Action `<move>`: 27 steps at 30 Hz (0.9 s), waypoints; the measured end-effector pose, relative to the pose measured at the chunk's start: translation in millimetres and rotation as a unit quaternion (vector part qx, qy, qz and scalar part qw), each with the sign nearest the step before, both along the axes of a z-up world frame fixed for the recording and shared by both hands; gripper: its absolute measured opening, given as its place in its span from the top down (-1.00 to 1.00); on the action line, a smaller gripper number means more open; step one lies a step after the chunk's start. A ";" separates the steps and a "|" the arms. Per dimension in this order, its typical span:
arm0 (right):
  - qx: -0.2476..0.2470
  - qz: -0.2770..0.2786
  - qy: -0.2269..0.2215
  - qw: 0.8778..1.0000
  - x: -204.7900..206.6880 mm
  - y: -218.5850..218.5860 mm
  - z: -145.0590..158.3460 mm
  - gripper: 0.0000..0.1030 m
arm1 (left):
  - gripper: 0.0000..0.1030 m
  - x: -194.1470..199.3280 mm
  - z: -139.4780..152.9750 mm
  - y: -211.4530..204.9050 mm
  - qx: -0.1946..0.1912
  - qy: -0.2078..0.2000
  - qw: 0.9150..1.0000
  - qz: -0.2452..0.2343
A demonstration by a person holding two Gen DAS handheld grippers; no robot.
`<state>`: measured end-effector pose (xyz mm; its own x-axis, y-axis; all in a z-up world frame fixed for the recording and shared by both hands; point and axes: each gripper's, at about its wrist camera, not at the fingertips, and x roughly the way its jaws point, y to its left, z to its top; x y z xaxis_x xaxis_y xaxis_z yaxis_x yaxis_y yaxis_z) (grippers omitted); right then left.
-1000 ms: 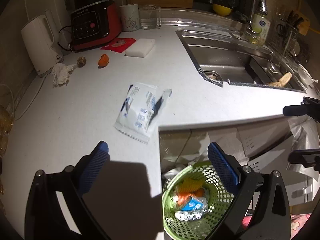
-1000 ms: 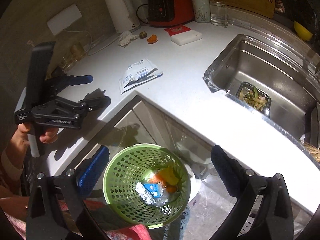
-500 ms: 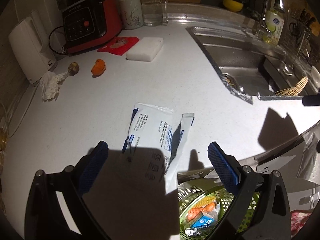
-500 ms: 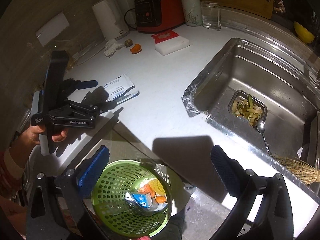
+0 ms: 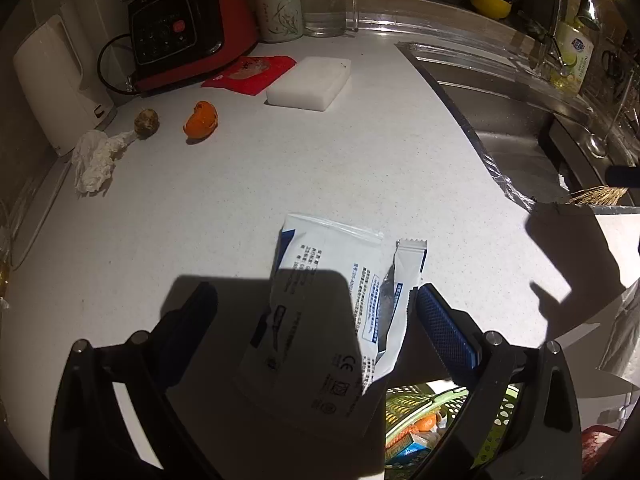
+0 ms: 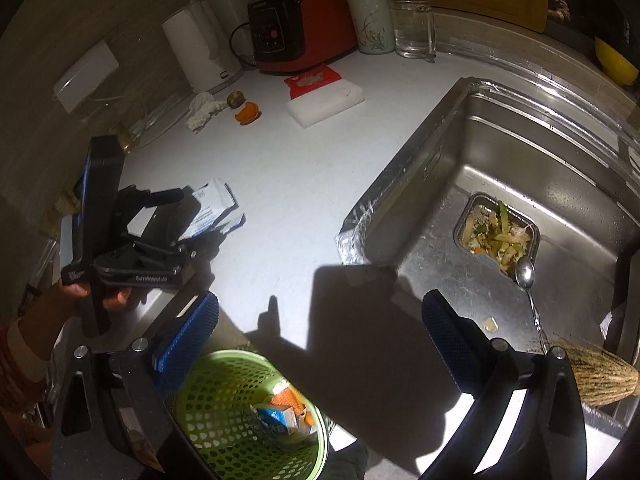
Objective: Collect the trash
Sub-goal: 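Grasp the two white sachets on the counter with the left gripper, then grasp the white sponge block with the right gripper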
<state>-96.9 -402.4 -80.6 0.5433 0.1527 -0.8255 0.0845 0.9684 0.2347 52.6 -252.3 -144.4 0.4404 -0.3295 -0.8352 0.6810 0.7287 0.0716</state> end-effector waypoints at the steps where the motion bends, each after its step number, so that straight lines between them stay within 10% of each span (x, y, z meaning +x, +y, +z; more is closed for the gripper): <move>1: 0.002 0.000 -0.001 1.000 5.3 -2.1 0.1 -0.96 | -0.83 -0.1 -0.6 -0.9 0.003 -0.004 1.000 0.000; 11: 0.012 -0.039 -0.008 0.999 65.4 -18.1 1.1 -0.96 | 0.28 10.2 5.9 -0.8 -0.021 0.005 0.999 0.037; 27: -0.006 -0.141 -0.009 0.990 219.4 -11.9 -22.1 -0.96 | 0.38 77.6 28.3 -0.5 -0.035 -0.003 0.996 0.081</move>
